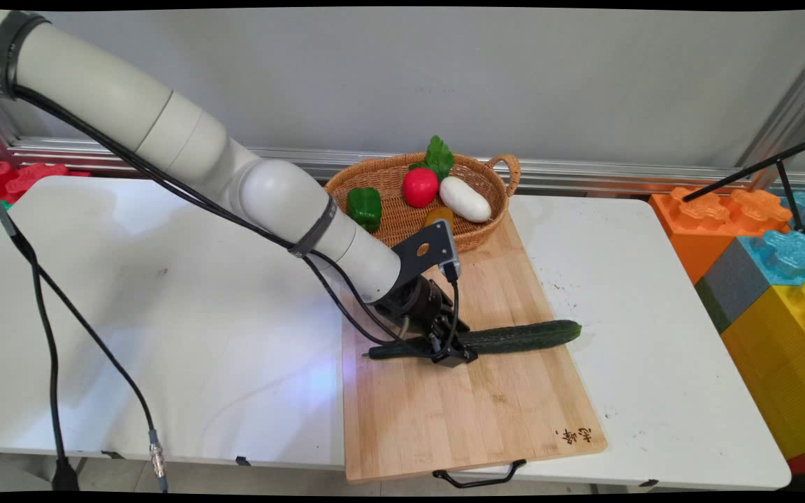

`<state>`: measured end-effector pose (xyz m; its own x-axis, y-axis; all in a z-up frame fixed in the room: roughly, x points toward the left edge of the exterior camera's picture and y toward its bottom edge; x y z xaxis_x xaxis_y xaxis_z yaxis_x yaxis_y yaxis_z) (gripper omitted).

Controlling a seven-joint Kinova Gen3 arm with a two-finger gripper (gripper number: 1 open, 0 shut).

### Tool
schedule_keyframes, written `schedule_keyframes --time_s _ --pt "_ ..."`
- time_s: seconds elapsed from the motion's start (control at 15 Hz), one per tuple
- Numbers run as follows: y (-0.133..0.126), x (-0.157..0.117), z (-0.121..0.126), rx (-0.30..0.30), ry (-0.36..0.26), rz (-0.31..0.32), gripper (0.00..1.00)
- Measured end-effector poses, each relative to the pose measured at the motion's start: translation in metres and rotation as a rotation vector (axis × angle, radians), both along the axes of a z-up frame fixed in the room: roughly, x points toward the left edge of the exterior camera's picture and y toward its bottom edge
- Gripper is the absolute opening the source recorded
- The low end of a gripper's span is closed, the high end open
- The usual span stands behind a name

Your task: Pick up the cucumber from the cutting board, then place the picked object in the vegetable basket

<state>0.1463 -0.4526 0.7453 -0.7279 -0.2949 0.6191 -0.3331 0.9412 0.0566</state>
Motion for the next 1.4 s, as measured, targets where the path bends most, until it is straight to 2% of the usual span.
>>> schedule_keyframes --time_s 0.33,0.8,0.93,1.13,1.4 --pt "0.007 -0.001 0.008 -0.003 -0.004 -0.014 0.00" --pt "0.017 -0.012 0.064 0.004 0.091 -0.040 0.00" --pt "0.013 -0.015 0.088 -0.027 0.112 -0.046 0.00" --pt "-0.003 -0.016 0.118 -0.101 0.114 -0.060 0.00" --pt "-0.045 -0.002 0.148 -0.218 0.080 -0.045 0.00"
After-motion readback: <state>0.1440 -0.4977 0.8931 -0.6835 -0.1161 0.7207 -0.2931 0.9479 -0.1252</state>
